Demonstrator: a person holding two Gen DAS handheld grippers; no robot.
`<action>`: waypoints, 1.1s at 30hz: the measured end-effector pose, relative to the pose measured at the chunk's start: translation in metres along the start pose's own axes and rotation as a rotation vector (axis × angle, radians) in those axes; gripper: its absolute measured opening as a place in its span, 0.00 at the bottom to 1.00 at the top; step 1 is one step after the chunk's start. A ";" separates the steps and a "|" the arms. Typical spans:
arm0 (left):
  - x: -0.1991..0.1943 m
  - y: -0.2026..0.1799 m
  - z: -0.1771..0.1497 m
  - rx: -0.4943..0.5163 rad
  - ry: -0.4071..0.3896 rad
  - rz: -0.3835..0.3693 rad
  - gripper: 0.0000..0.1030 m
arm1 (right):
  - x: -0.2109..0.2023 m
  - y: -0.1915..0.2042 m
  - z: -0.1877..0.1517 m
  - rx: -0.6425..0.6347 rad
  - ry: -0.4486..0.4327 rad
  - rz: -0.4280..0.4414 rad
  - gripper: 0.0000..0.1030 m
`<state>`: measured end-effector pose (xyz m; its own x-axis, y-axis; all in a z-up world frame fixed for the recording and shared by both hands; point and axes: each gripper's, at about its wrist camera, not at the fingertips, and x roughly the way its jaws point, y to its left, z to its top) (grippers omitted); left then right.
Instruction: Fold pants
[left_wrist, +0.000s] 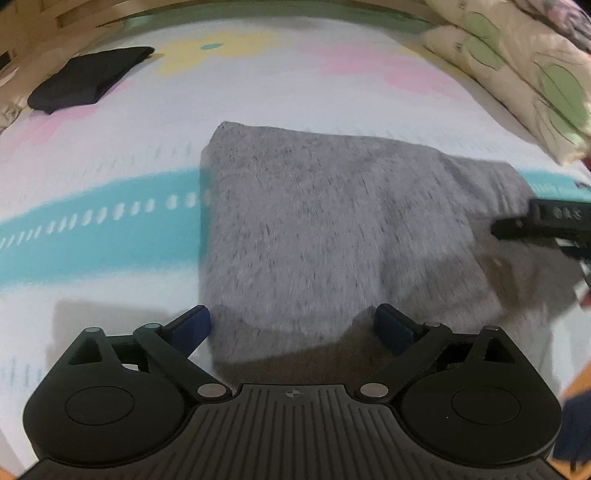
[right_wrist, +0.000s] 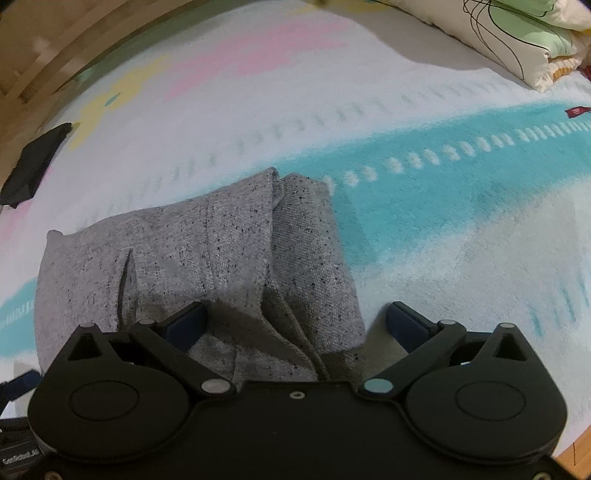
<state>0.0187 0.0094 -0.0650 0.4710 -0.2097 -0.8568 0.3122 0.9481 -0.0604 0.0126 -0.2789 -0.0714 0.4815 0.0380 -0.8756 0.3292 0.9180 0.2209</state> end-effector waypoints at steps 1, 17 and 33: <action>-0.009 0.002 -0.003 0.017 -0.022 -0.001 0.92 | -0.001 -0.002 -0.001 -0.008 -0.003 0.009 1.00; -0.039 -0.077 -0.084 0.534 -0.309 0.174 0.86 | -0.008 -0.010 -0.002 0.008 0.037 0.058 1.00; -0.033 -0.079 -0.080 0.501 -0.363 0.251 0.87 | -0.010 -0.014 -0.004 -0.012 0.030 0.069 1.00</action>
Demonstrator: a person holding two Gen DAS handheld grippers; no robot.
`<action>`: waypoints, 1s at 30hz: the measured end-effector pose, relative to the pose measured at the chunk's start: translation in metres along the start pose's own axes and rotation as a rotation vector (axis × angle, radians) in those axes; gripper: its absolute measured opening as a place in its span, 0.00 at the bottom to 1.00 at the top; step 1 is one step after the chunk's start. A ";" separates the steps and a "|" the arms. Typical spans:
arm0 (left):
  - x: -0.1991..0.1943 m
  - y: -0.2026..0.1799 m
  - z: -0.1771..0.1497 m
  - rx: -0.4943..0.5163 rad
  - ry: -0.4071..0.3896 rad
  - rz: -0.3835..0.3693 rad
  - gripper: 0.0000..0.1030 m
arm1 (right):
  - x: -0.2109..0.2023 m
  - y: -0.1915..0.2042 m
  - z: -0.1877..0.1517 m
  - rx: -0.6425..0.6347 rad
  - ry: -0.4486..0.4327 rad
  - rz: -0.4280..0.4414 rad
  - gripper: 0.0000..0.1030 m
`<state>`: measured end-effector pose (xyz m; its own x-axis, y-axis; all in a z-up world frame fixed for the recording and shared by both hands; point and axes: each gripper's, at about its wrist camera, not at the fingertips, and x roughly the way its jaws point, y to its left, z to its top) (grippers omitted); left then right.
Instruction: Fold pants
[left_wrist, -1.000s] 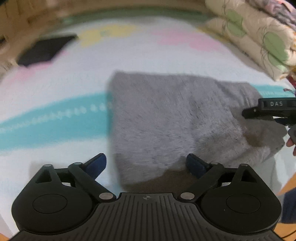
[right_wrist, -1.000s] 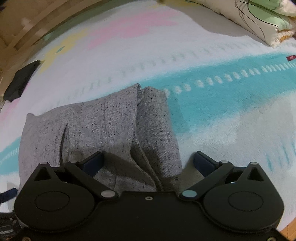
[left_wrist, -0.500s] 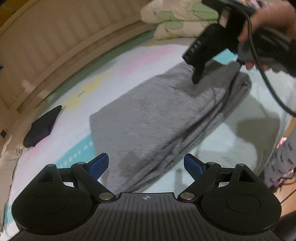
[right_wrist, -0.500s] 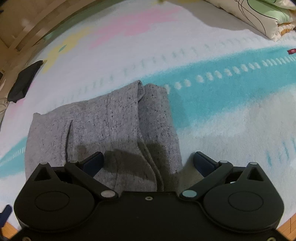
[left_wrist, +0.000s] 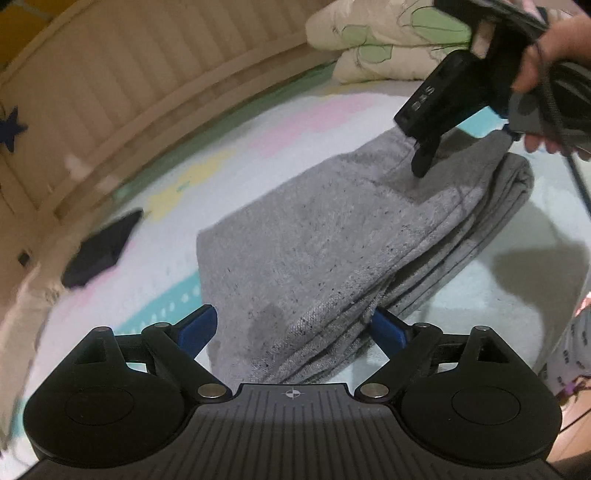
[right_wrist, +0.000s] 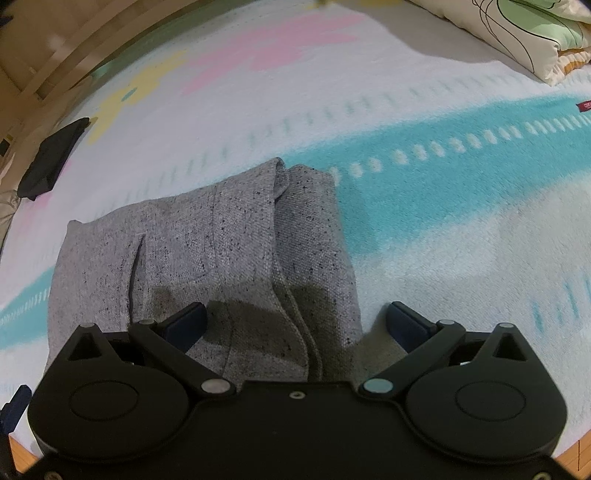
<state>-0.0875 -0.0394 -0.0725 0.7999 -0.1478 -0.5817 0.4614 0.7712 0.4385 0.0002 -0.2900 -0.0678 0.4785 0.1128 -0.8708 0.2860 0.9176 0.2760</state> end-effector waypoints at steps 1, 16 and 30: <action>-0.005 -0.005 -0.001 0.028 -0.024 0.012 0.87 | 0.000 0.000 0.000 0.000 0.000 -0.001 1.00; 0.012 -0.018 0.012 0.087 -0.047 0.057 0.87 | 0.000 0.004 -0.002 0.003 -0.004 -0.008 1.00; 0.002 -0.016 0.001 0.170 -0.062 0.113 0.87 | -0.001 0.006 0.000 -0.045 -0.002 0.006 0.99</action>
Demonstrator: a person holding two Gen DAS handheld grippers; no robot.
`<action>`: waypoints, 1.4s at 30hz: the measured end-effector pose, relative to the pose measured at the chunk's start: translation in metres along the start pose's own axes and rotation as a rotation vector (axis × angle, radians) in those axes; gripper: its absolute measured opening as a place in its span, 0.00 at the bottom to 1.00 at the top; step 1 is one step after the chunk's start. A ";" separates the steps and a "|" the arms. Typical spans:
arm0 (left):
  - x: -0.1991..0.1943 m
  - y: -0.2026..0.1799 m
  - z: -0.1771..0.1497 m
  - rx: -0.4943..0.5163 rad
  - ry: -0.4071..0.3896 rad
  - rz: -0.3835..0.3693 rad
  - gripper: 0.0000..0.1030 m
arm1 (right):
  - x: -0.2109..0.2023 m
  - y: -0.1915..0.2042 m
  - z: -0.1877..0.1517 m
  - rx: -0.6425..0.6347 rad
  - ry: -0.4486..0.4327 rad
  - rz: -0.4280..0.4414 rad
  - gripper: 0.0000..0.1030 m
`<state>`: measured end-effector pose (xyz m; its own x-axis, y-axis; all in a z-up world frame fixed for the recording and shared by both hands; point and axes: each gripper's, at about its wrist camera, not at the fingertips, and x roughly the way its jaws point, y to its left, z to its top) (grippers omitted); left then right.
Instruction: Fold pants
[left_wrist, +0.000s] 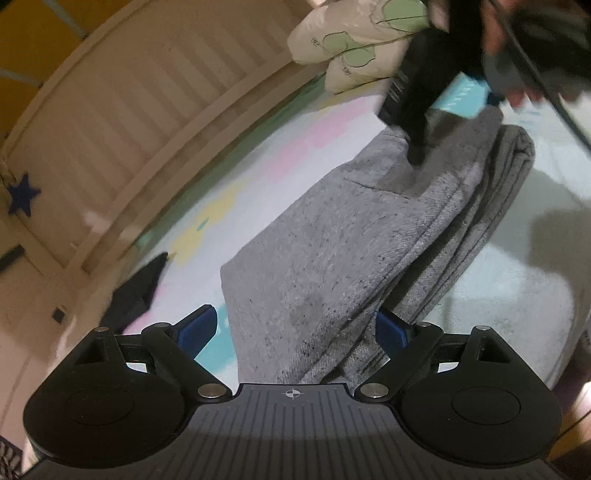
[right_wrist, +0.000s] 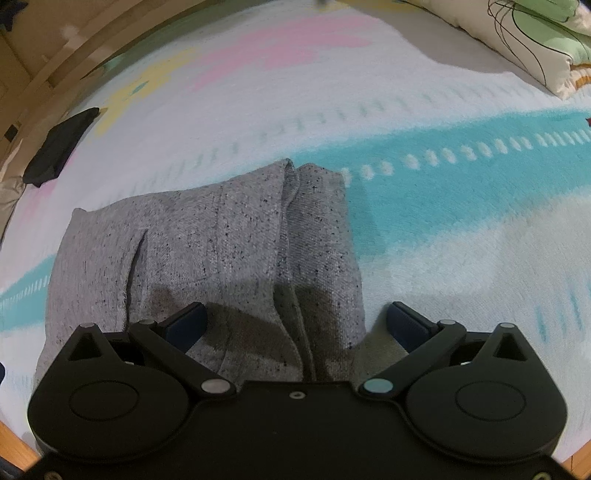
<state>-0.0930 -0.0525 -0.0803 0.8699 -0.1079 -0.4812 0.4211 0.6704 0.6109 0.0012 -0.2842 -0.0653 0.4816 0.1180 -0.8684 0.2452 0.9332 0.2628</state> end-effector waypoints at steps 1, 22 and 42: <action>0.000 -0.001 0.001 0.000 -0.005 0.004 0.87 | -0.004 0.000 0.002 0.009 -0.003 0.003 0.99; 0.009 0.023 0.023 -0.127 -0.037 0.052 0.87 | -0.078 -0.002 0.001 0.036 0.162 0.653 0.86; 0.007 0.028 0.026 -0.183 -0.036 0.050 0.87 | -0.055 -0.024 -0.008 0.120 0.250 0.411 0.84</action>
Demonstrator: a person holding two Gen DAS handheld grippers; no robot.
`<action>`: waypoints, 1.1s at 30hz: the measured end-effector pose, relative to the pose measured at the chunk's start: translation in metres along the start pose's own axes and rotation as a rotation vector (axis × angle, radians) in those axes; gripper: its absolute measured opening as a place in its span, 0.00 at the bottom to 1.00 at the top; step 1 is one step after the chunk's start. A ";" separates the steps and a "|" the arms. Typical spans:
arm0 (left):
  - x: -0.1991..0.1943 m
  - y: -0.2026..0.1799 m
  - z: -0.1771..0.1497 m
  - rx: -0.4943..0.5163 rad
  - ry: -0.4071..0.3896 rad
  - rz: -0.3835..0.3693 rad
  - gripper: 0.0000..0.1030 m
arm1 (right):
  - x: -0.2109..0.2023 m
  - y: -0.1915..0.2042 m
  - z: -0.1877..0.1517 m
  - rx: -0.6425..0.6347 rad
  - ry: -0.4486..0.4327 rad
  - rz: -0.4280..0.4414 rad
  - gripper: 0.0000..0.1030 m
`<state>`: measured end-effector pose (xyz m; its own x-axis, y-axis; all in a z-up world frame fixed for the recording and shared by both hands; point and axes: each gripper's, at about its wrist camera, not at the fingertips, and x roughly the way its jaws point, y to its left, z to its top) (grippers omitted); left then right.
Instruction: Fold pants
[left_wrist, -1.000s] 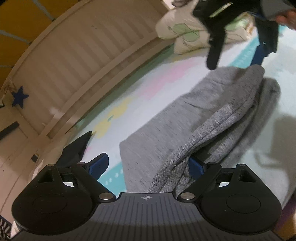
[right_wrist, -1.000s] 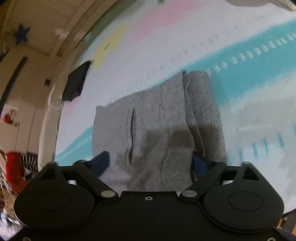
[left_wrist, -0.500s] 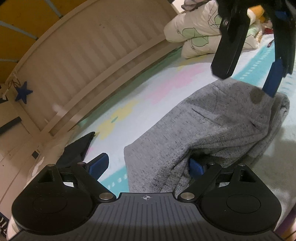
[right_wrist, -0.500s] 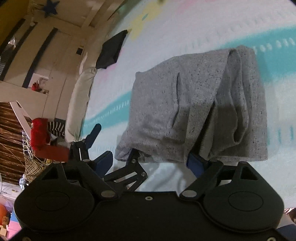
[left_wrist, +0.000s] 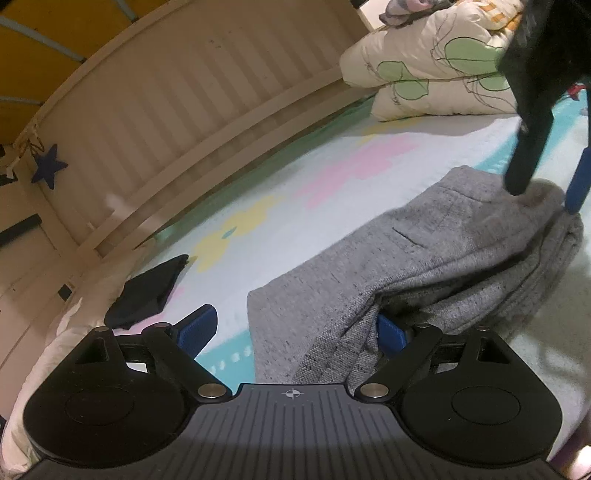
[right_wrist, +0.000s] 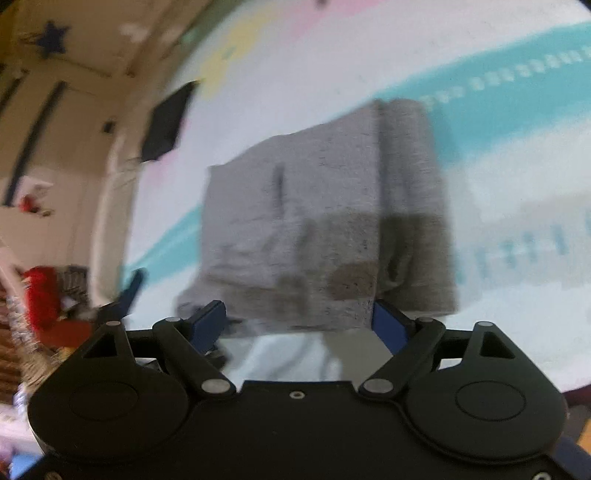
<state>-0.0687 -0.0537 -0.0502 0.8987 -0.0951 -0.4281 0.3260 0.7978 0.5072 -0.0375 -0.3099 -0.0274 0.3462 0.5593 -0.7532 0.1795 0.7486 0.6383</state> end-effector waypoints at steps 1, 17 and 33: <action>0.001 0.002 0.001 -0.001 0.000 -0.003 0.87 | -0.003 -0.002 0.001 0.011 -0.017 -0.042 0.83; -0.003 0.000 -0.001 0.015 -0.014 0.006 0.87 | 0.045 -0.015 -0.007 0.190 0.066 0.284 0.61; -0.011 -0.026 -0.028 0.185 0.075 -0.095 0.86 | 0.013 0.002 -0.001 0.050 -0.191 0.165 0.20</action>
<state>-0.0954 -0.0563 -0.0798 0.8396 -0.1143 -0.5311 0.4621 0.6643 0.5875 -0.0340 -0.3009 -0.0359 0.5417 0.5912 -0.5975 0.1497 0.6317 0.7607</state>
